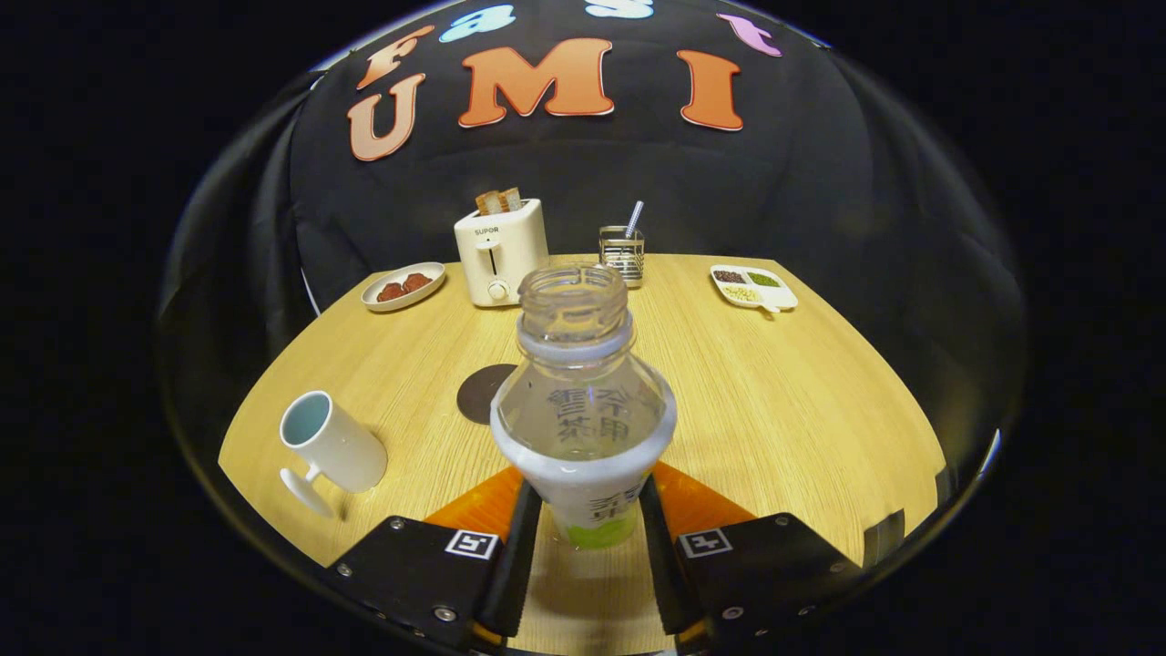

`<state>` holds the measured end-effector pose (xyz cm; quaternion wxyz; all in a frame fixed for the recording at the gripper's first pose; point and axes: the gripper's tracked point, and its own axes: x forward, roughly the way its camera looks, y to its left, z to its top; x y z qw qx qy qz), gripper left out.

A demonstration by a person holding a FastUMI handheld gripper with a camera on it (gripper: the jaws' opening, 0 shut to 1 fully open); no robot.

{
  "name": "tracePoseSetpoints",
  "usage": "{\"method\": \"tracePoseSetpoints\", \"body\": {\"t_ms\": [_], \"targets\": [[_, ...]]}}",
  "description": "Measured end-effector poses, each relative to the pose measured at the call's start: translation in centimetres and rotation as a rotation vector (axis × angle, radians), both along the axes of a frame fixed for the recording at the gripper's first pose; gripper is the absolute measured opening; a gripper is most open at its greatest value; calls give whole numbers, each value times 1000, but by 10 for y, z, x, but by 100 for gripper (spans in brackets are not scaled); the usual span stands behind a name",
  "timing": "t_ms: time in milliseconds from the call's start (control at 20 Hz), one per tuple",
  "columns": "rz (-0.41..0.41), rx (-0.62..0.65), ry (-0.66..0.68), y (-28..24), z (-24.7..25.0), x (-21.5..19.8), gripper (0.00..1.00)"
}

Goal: Take the bottle from table, then pour the juice into the cup, finally place the bottle on the coaster

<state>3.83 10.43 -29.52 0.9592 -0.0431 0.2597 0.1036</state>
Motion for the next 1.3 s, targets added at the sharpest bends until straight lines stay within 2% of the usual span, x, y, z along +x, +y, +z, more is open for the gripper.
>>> {"method": "tracePoseSetpoints", "body": {"t_ms": [100, 250, 400, 650, 950, 1150, 1300], "targets": [[22, 15, -11, 11, 12, -3, 57], [45, -55, -32, 20, 28, -5, 57], [70, -194, -68, 27, 42, -5, 57], [172, -439, -133, 53, 58, -6, 58], [243, -616, -199, 87, 66, 1, 57], [291, -795, -256, 105, 67, 13, 57], [334, -879, -266, 119, 58, 12, 57]]}}
